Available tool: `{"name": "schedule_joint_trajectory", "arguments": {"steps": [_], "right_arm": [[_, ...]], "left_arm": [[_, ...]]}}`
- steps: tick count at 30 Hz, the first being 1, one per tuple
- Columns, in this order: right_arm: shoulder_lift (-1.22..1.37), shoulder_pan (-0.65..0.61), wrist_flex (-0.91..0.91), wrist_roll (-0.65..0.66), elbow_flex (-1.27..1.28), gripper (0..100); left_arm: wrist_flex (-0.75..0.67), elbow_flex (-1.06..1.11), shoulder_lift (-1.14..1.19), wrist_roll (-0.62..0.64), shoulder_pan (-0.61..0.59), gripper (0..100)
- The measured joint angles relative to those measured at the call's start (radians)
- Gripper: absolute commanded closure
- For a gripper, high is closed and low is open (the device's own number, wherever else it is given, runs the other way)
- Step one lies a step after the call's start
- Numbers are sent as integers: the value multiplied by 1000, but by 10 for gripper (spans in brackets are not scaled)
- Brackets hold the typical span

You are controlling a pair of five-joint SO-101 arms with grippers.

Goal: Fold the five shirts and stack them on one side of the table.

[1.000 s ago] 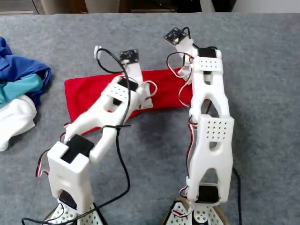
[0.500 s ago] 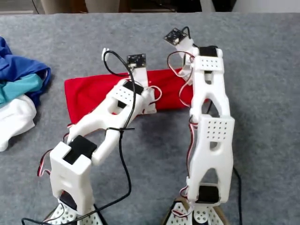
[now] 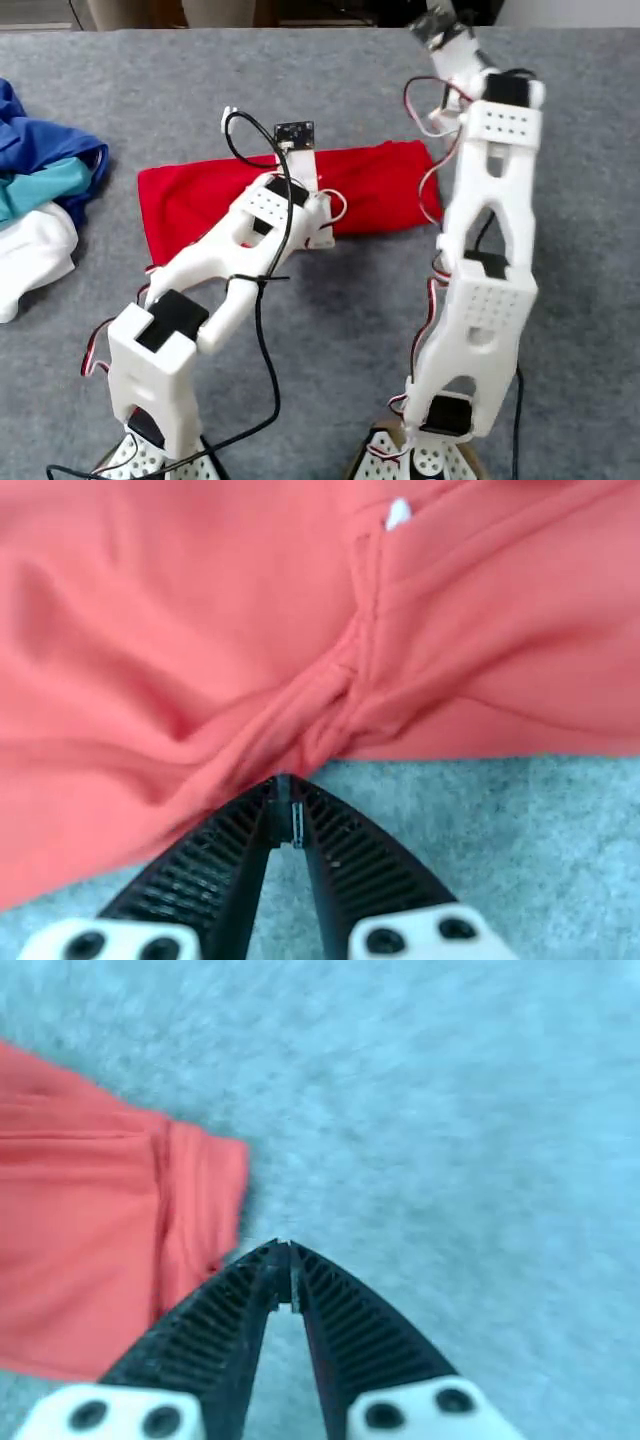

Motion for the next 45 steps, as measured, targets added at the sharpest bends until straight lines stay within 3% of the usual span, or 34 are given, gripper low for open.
{"name": "schedule_joint_trajectory", "arguments": {"steps": [12,23,32,38,45], "right_arm": [[-80,2,69,-17,141,993],[-259,2,-210,-54,534,991],[-264,2,-235,-54,551,991],[-264,2,-247,-54,552,991],[-262,2,-250,-34,559,990]], "left_arm": [[46,17,0,-12,17,980],[149,-158,-135,-2,-152,980],[87,-203,115,-3,-150,980],[216,-315,212,3,-123,980],[247,-308,218,3,-104,980]]}}
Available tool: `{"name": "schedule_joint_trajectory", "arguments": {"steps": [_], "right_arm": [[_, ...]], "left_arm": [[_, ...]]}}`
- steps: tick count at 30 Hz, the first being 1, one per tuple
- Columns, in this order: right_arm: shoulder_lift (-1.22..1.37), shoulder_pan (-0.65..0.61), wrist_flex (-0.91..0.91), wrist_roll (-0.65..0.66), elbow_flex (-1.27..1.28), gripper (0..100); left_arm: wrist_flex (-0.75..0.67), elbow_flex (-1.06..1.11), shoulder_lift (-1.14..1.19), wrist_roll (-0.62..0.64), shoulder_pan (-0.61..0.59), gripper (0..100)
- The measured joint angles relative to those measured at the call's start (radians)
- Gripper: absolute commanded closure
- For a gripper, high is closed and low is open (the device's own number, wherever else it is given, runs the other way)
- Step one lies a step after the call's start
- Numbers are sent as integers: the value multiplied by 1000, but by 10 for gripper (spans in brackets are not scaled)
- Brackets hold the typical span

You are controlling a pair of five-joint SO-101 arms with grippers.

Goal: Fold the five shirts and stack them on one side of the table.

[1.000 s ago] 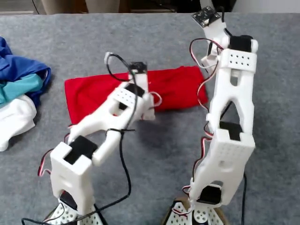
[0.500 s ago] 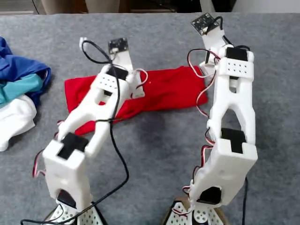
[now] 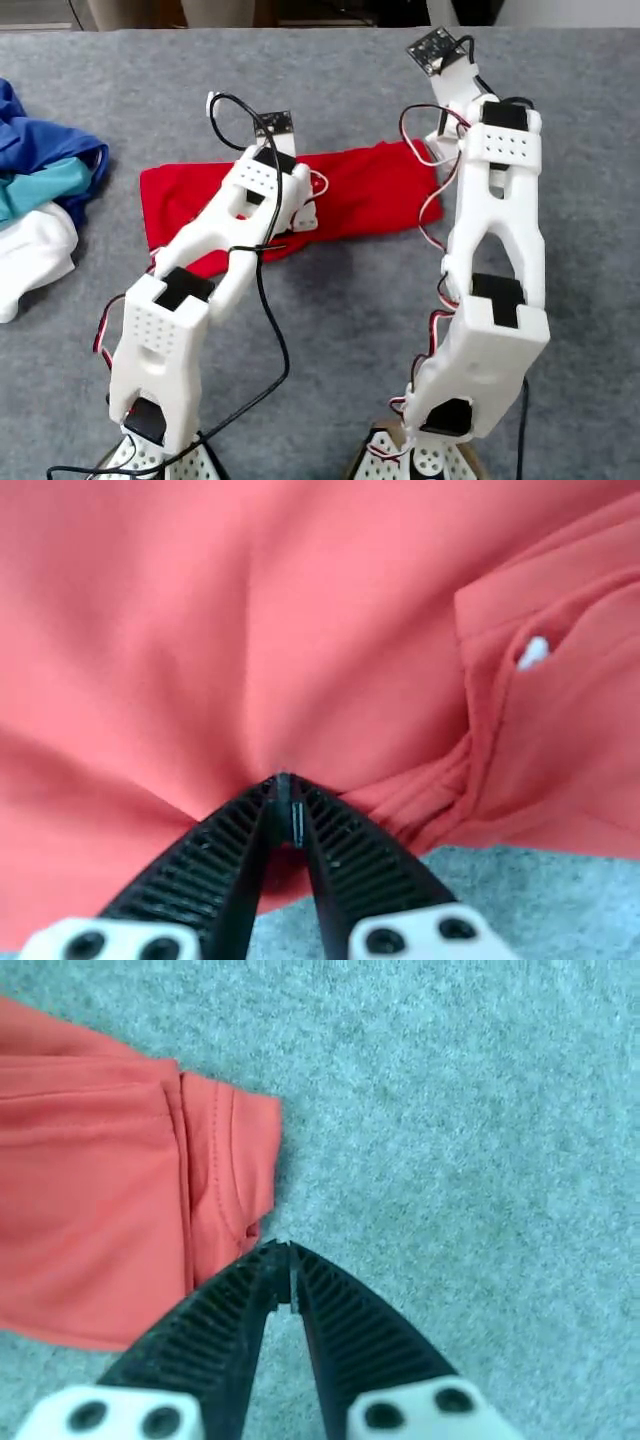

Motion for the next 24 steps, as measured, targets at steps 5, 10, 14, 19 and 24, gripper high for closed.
{"name": "schedule_joint_trajectory", "arguments": {"steps": [5,10,14,19,24], "right_arm": [[37,0,0,0,-2,991],[37,0,0,0,-2,991],[48,0,0,0,-2,990],[133,-28,-28,12,-2,992],[150,-38,14,12,-55,992]], "left_arm": [[0,0,0,0,0,980],[0,-9,-2,0,0,980],[12,-71,-35,-31,-66,980],[12,-193,-43,-69,-270,980],[12,-272,5,-127,-489,980]]}}
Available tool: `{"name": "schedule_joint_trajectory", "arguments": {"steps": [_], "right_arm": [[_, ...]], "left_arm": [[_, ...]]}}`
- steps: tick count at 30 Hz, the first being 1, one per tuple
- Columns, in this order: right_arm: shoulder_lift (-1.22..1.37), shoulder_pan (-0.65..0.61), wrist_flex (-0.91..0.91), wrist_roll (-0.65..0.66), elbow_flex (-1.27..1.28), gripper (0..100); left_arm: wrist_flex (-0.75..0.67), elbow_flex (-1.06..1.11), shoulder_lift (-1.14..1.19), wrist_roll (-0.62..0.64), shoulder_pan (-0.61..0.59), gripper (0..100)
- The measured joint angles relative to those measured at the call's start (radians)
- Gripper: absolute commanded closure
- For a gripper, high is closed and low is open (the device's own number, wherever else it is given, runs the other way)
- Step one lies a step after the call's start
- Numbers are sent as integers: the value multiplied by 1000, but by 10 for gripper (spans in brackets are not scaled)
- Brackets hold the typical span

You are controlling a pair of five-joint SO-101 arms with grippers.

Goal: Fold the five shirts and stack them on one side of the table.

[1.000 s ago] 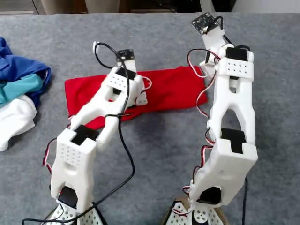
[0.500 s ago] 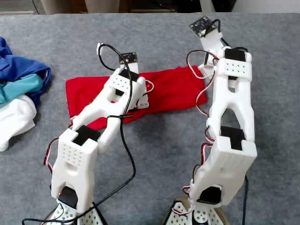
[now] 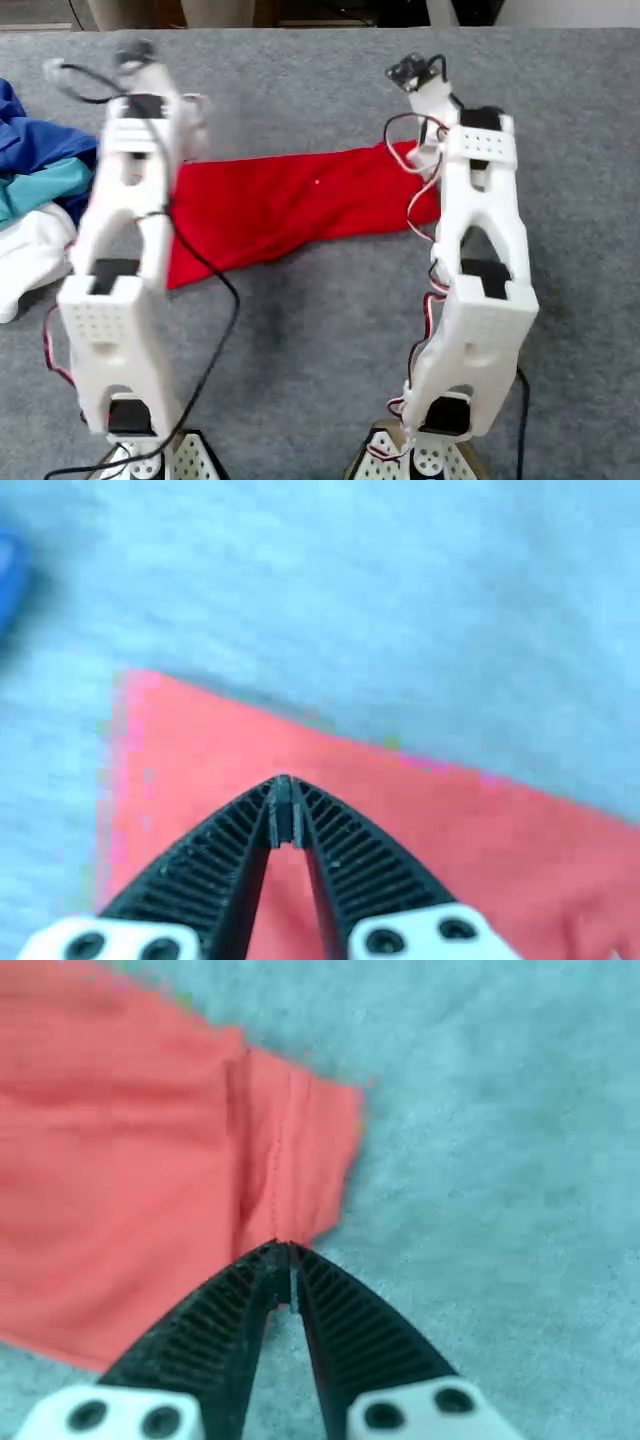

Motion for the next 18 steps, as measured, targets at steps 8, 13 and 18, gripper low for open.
{"name": "schedule_joint_trajectory", "arguments": {"steps": [8,13,18], "right_arm": [[-95,-64,26,44,123,992],[-104,-84,-64,54,213,991],[-28,-60,-124,75,213,991]], "left_arm": [[-61,-6,130,-61,-115,980],[-61,-60,163,-63,-117,980],[-60,-112,230,-63,-117,980]]}}
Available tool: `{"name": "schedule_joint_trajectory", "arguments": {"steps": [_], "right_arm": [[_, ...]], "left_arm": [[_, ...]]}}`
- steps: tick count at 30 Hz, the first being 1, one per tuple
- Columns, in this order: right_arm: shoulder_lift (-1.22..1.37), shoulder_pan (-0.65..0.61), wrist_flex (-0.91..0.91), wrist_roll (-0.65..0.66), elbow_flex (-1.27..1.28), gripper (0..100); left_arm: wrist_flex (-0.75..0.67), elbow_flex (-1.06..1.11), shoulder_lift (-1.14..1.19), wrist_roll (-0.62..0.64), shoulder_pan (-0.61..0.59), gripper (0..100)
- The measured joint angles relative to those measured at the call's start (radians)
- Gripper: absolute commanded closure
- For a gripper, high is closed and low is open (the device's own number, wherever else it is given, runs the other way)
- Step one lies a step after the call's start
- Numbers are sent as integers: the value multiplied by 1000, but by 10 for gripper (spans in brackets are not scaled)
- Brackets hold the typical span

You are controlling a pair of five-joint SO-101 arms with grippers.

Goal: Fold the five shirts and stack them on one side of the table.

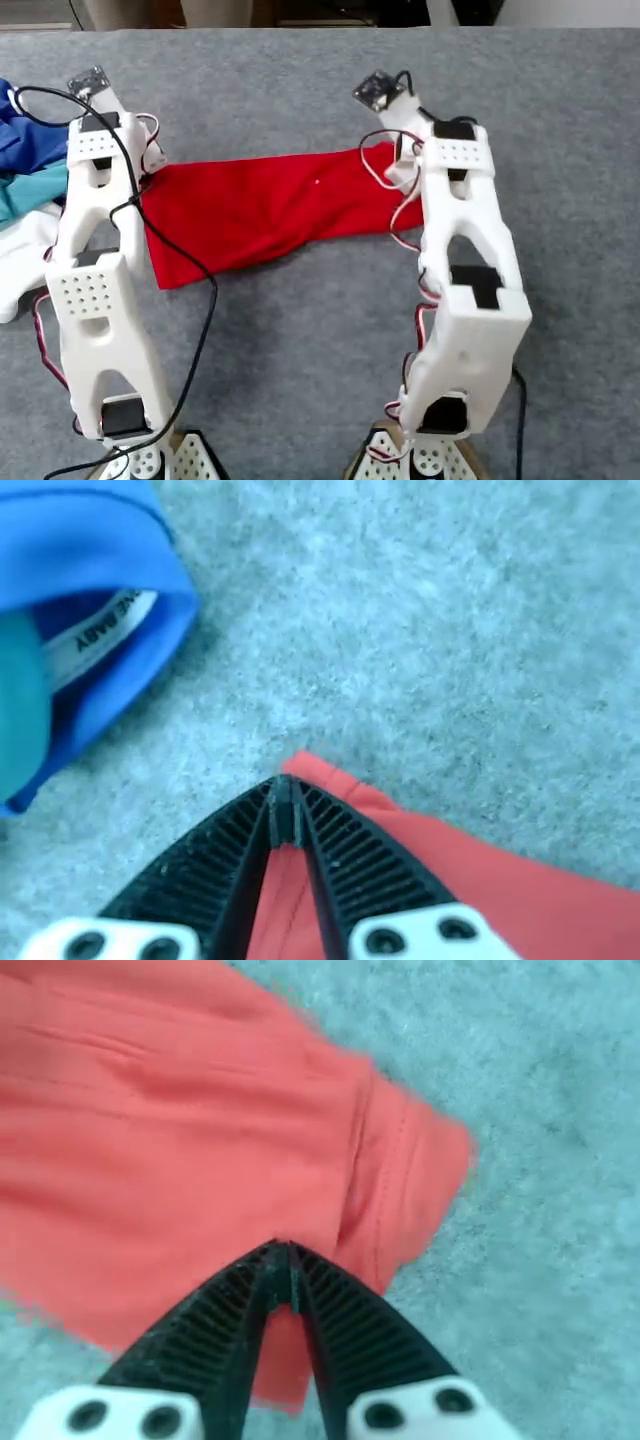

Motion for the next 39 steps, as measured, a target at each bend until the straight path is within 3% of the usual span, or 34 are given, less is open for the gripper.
{"name": "schedule_joint_trajectory", "arguments": {"steps": [14,23,28,32,39], "right_arm": [[81,17,26,2,-80,993],[-221,21,-61,-15,114,991],[-249,28,-89,-29,126,990],[-249,51,-106,-37,126,990],[-222,58,-106,-40,126,990]], "left_arm": [[133,-264,77,-15,-37,980],[559,-588,77,38,-44,979],[620,-459,77,54,-52,884],[621,-272,78,54,-51,874],[621,-226,48,-14,-51,827]]}}
